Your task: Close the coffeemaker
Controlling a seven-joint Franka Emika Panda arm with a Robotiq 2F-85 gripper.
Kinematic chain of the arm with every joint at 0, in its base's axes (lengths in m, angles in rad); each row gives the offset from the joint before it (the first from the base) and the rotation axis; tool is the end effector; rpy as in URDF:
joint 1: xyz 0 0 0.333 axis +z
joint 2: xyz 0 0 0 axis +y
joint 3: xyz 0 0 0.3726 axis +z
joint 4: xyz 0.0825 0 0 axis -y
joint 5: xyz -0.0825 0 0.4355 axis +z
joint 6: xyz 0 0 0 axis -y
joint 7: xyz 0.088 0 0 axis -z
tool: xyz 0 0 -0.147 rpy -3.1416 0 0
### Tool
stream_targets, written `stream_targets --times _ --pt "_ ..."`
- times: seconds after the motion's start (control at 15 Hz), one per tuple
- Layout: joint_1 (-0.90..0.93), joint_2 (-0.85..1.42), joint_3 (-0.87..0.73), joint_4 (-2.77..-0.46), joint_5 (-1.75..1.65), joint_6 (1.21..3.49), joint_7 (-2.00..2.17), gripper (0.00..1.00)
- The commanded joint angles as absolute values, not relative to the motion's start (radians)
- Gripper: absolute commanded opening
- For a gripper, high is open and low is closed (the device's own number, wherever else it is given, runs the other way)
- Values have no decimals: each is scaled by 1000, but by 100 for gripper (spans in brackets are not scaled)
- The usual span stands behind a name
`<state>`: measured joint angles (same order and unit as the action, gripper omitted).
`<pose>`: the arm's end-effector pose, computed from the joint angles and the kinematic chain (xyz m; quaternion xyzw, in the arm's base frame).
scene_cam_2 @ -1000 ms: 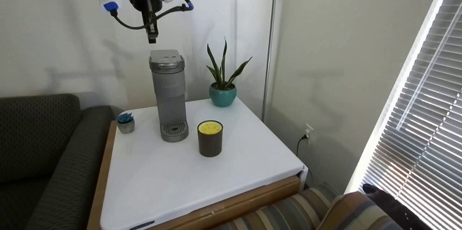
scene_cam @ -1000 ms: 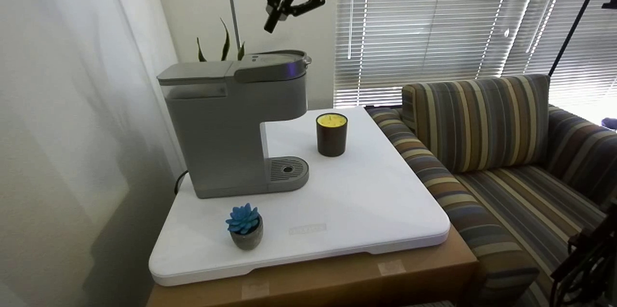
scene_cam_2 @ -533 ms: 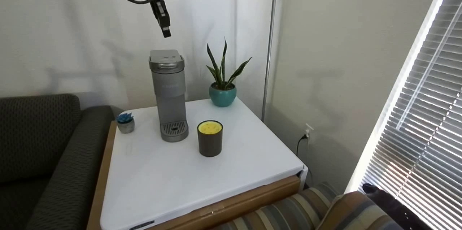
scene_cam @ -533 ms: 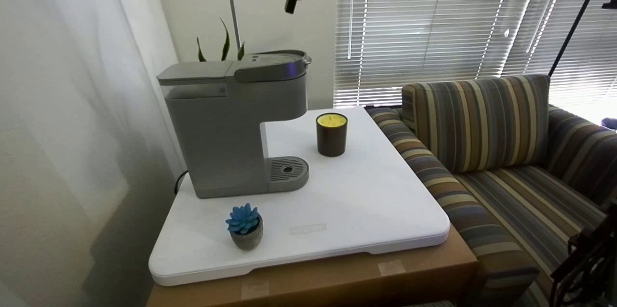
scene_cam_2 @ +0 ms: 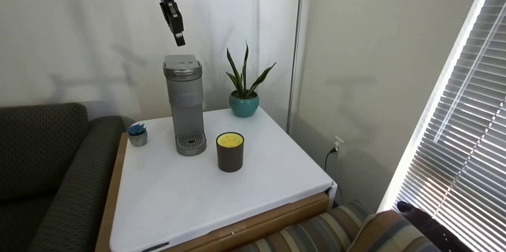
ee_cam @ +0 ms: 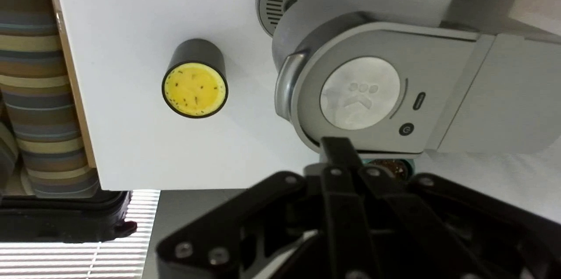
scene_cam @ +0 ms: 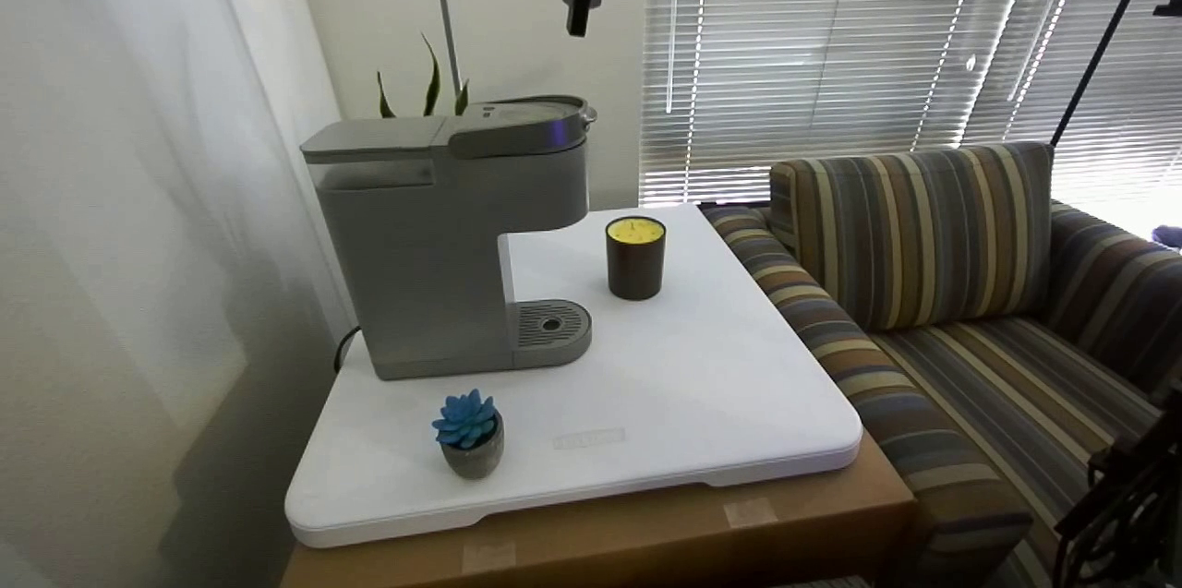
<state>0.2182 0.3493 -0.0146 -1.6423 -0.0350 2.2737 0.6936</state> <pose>0.7461 0.1533 0.4356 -0.9628 0.2303 -0.1341 0.0454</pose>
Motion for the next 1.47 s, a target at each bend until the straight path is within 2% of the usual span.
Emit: stream_targets --times 0.0,1.4 --pt "220 373 -6 -1622 -55 2221 708 0" --pt "221 470 -1 -1653 -21 2235 699 0"
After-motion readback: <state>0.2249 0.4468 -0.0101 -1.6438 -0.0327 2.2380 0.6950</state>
